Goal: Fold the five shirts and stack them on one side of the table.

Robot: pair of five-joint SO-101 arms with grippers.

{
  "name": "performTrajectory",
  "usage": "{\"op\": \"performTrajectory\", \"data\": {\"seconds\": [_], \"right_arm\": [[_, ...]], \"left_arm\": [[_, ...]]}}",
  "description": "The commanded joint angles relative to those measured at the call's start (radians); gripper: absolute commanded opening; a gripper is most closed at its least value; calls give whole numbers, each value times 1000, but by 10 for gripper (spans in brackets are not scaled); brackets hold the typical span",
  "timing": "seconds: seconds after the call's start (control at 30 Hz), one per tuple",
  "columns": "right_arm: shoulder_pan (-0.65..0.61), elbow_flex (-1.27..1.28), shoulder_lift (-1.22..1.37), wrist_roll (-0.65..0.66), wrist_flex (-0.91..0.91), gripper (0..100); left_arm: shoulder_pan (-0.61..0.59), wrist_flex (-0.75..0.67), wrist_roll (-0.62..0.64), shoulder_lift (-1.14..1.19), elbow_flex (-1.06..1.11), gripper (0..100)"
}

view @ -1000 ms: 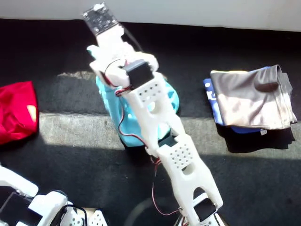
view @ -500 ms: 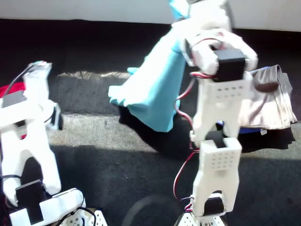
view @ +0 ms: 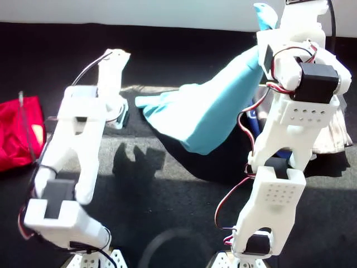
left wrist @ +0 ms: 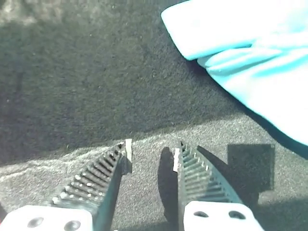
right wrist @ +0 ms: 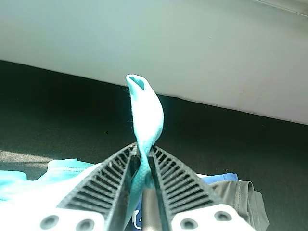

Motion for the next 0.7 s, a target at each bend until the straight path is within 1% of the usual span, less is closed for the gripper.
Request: {"op": "performTrajectory", "data": {"seconds": [0.0, 0.13, 0.23, 0.47, 0.57, 0.67], "right_arm": [[13, -36, -62, 11, 7, 7], [13, -35, -61, 11, 7, 7], [13, -35, -61, 11, 7, 7], [13, -35, -59, 11, 7, 7], [13, -35, -59, 11, 7, 7], [13, -35, -59, 11, 7, 7]], "left_arm": [[48, 135, 40, 139, -245, 167], [107, 338, 81, 272, -490, 216], [145, 417, 83, 349, -631, 221], [206, 411, 80, 533, -822, 221], [213, 376, 80, 633, -894, 221], [213, 376, 80, 704, -981, 208]]}}
